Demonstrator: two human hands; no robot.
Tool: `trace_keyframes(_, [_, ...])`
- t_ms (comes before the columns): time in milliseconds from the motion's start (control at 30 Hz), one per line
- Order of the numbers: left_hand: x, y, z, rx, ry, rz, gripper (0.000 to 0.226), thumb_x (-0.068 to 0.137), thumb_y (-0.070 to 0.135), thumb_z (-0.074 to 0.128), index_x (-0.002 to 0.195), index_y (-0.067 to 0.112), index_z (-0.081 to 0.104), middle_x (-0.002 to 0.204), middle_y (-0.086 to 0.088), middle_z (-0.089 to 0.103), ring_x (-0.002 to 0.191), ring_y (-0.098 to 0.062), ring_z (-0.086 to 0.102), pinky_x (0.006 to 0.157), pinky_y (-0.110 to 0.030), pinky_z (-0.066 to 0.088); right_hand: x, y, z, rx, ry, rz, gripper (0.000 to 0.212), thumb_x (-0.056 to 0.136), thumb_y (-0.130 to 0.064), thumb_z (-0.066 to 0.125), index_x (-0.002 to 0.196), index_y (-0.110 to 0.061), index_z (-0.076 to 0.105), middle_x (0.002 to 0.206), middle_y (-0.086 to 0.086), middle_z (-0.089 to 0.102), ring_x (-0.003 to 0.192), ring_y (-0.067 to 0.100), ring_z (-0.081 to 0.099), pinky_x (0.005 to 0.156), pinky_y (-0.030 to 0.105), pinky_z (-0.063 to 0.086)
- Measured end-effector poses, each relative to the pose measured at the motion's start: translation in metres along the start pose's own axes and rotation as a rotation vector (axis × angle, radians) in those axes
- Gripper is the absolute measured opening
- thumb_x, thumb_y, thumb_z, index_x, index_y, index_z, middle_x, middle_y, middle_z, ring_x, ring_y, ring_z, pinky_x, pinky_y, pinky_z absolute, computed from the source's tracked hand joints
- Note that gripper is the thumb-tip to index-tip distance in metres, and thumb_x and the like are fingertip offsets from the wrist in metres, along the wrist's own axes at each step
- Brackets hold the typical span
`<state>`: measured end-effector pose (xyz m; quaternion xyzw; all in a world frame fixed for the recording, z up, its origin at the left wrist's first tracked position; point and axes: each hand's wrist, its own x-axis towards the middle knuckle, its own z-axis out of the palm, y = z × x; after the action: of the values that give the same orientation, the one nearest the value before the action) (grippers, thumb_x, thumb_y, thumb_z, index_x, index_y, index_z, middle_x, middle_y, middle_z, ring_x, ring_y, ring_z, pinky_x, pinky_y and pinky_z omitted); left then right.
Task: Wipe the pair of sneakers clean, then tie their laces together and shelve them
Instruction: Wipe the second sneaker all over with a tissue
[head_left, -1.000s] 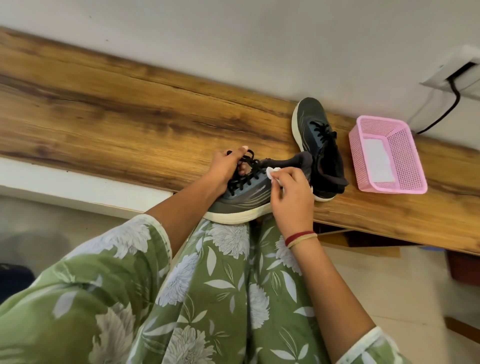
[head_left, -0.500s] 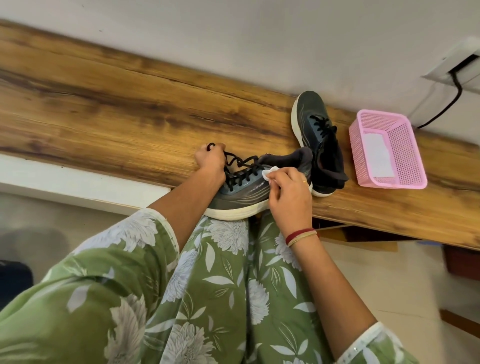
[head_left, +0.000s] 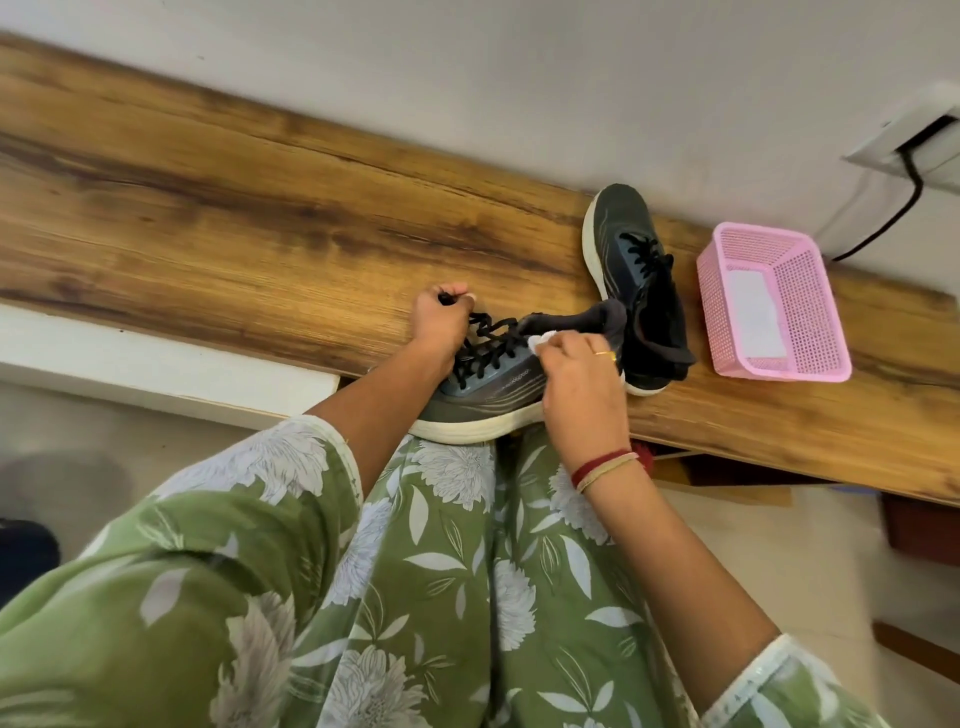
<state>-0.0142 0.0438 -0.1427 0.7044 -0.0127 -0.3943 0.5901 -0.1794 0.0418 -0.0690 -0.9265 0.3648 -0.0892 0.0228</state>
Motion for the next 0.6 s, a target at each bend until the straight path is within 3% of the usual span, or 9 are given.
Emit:
trace_keyframes(67, [0.000,-0.001,0.000,0.004,0.001,0.014,0.013,0.092,0.008,0.060,0.104,0.011,0.061,0.098,-0.007,0.064,0.080,-0.015,0.062,0.070,-0.024,0.055,-0.014,-0.022,0.004,0.041,-0.150,-0.100,0.046,0.074,-0.005,0.029,0.097,-0.002,0.069,0.091,0.012,0.062,0.086,0.033,0.056,0.073,0.040,0.051])
trace_keyframes(167, [-0.001,-0.001,0.001,0.005,0.010,0.019,0.010,0.091,0.009,0.061,0.101,0.013,0.060,0.099,-0.008,0.064,0.089,-0.019,0.062,0.083,-0.032,0.054,-0.019,-0.016,0.002,0.023,-0.190,-0.194,0.048,0.074,-0.009,0.030,0.101,-0.003,0.069,0.099,0.011,0.065,0.091,0.030,0.060,0.084,0.039,0.052])
trace_keyframes(300, [0.000,-0.001,-0.001,0.016,0.014,0.023,0.008,0.091,0.012,0.063,0.099,0.014,0.061,0.100,-0.007,0.065,0.093,-0.020,0.062,0.088,-0.033,0.053,-0.016,-0.003,-0.010,-0.080,-0.200,-0.073,0.048,0.082,-0.020,0.033,0.115,0.000,0.061,0.111,0.014,0.061,0.101,0.030,0.057,0.100,0.045,0.042])
trace_keyframes(400, [-0.001,-0.003,0.001,0.054,-0.011,0.051,0.010,0.091,0.014,0.063,0.100,0.013,0.062,0.100,-0.006,0.065,0.095,-0.019,0.061,0.091,-0.033,0.051,-0.035,-0.018,-0.005,-0.024,-0.270,-0.210,0.046,0.090,-0.031,0.035,0.116,-0.002,0.060,0.111,0.011,0.059,0.106,0.027,0.054,0.105,0.043,0.037])
trace_keyframes(500, [-0.008,-0.001,0.000,0.180,-0.101,0.106,0.016,0.093,0.028,0.061,0.099,0.013,0.062,0.097,-0.002,0.063,0.093,-0.017,0.059,0.087,-0.032,0.048,-0.027,0.001,-0.007,-0.077,-0.183,-0.102,0.051,0.096,-0.043,0.033,0.120,-0.008,0.059,0.116,0.009,0.060,0.111,0.024,0.055,0.109,0.044,0.033])
trace_keyframes(600, [-0.019,0.008,-0.002,0.255,-0.361,0.177,0.041,0.094,0.051,0.048,0.095,0.014,0.066,0.099,-0.002,0.064,0.094,-0.013,0.058,0.090,-0.031,0.044,-0.026,-0.005,-0.009,-0.057,-0.212,-0.044,0.063,0.096,-0.054,0.027,0.121,-0.005,0.058,0.116,0.011,0.058,0.109,0.027,0.053,0.106,0.044,0.035])
